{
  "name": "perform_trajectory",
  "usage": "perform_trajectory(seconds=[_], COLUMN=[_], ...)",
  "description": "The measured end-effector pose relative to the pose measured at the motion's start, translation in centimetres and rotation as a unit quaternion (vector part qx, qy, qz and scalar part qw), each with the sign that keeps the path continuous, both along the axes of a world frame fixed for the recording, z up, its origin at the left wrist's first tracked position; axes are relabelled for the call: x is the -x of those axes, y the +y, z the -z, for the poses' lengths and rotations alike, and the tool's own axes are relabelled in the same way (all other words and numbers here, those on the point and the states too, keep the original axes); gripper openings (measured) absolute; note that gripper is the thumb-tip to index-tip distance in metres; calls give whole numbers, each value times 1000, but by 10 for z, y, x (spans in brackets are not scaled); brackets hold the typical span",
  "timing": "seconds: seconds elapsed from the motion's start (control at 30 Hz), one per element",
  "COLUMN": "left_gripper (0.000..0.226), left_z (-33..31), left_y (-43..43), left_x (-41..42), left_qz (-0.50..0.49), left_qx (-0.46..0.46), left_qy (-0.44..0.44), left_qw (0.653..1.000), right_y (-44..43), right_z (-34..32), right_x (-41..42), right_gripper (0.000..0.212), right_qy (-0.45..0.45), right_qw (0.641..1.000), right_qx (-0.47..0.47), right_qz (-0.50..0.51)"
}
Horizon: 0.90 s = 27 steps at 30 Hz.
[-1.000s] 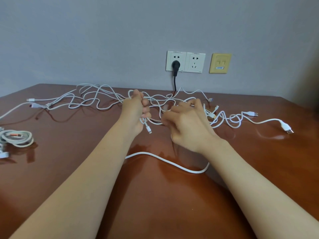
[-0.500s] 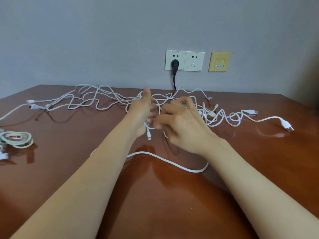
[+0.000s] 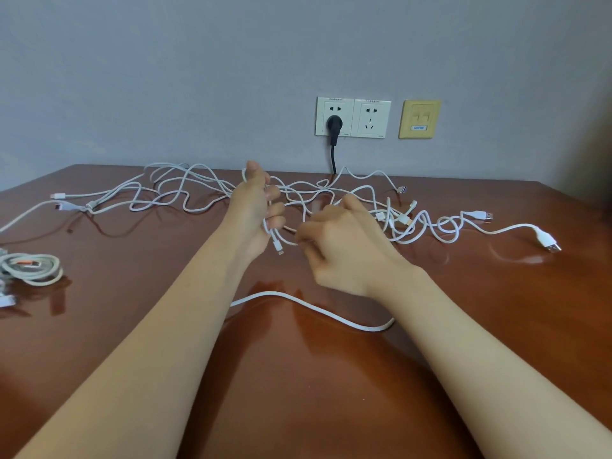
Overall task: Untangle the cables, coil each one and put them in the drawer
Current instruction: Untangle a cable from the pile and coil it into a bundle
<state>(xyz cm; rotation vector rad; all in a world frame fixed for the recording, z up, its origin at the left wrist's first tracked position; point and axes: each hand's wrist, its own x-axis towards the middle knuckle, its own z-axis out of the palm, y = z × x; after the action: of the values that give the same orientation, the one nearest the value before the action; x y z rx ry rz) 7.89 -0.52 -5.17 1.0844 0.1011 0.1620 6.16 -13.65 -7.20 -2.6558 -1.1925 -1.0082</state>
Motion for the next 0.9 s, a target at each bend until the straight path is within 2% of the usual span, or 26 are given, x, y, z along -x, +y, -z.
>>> perform_trajectory(seconds=[0.1, 0.23, 0.4, 0.53, 0.73, 0.83, 0.9], left_gripper=[40, 36, 40, 50, 74, 89, 88], left_z=[-2, 0, 3, 5, 1, 3, 5], left_y=[1, -5, -13, -21, -34, -34, -34], left_x=[0, 0, 2, 6, 19, 15, 15], left_qz=[-26, -37, -37, 1, 131, 156, 183], left_qx=[-24, -80, -154, -197, -99, -99, -118], left_qy=[2, 14, 30, 35, 27, 33, 41], left_qw=[999, 996, 987, 980, 986, 982, 975], right_y=[-11, -12, -5, -5, -3, -4, -6], right_z=[-1, -7, -6, -7, -9, -10, -12], right_x=[-5, -2, 2, 0, -1, 0, 0], right_gripper=[22, 18, 9, 10, 22, 21, 16], right_qy=[46, 120, 154, 190, 259, 284, 288], right_qw=[993, 967, 941, 916, 874, 858, 854], right_qx=[-83, -188, -276, -341, -406, -426, -432], right_qz=[-66, -125, -117, -93, -65, -51, -43])
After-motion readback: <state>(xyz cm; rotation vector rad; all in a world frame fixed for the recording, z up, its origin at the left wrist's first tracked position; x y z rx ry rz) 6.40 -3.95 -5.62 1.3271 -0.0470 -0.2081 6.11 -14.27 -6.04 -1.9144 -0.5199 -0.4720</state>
